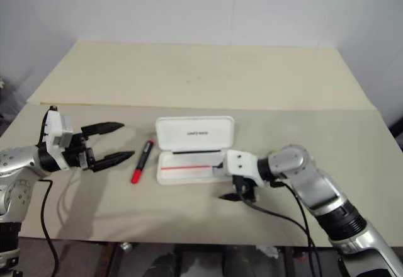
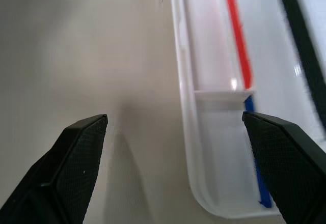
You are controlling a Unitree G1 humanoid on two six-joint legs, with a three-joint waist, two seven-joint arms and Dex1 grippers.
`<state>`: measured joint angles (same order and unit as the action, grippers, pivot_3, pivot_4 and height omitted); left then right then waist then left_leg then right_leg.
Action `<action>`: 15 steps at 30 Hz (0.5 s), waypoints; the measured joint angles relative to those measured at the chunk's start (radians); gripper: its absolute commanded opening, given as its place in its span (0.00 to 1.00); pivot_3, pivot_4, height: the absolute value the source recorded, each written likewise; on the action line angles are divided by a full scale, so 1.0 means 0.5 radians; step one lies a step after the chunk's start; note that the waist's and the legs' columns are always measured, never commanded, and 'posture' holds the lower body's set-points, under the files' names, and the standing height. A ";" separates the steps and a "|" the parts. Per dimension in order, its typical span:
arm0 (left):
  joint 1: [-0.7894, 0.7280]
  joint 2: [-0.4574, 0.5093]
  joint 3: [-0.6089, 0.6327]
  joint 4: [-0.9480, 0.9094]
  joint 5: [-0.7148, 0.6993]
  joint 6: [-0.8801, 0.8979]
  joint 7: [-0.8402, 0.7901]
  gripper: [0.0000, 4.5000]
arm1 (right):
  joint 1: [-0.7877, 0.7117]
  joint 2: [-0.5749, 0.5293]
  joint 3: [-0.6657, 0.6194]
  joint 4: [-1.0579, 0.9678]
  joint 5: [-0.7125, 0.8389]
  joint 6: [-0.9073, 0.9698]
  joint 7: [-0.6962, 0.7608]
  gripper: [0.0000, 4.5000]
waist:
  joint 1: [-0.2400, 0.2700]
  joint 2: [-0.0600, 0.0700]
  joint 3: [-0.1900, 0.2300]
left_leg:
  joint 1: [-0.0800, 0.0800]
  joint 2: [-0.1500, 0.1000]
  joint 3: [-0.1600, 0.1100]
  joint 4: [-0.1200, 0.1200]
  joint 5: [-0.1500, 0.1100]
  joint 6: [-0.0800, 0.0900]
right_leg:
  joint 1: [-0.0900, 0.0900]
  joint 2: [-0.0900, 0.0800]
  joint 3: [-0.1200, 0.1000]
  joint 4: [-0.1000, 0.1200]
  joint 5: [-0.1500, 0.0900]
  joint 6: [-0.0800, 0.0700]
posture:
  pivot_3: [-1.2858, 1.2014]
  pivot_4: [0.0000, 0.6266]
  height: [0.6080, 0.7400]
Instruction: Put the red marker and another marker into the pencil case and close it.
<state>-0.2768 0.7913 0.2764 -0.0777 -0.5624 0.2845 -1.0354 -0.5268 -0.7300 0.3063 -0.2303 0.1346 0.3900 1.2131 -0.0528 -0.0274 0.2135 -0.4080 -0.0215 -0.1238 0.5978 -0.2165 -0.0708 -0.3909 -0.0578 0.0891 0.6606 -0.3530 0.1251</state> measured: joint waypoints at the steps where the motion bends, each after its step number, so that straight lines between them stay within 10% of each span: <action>1: 0.023 -0.014 0.000 -0.025 0.000 0.002 0.019 1.00 | 0.007 0.000 -0.042 -0.003 0.041 -0.024 0.004 1.00 | 0.000 0.000 0.000 | 0.000 0.000 0.000 0.000 0.000 0.000 | 0.000 0.000 0.000 0.000 0.000 0.000 | 0.52 0.24 1.00; 15: 0.353 -0.395 -0.031 -0.574 0.140 0.100 0.750 1.00 | 0.058 -0.039 -0.408 0.348 0.312 -0.492 0.160 1.00 | 0.026 0.000 0.000 | 0.004 0.000 0.000 0.012 -0.001 0.002 | 0.010 0.001 0.000 0.000 0.003 0.003 | 0.52 0.24 1.00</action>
<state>-0.1002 0.5940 0.2611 -0.3647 -0.4924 0.3343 -0.6606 -0.4978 -0.7496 0.1024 -0.0565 0.2907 0.1441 1.2931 -0.0399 -0.0277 0.2134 -0.4061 -0.0217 -0.1239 0.6037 -0.2170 -0.0699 -0.3859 -0.0574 0.0892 0.6606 -0.3515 0.1268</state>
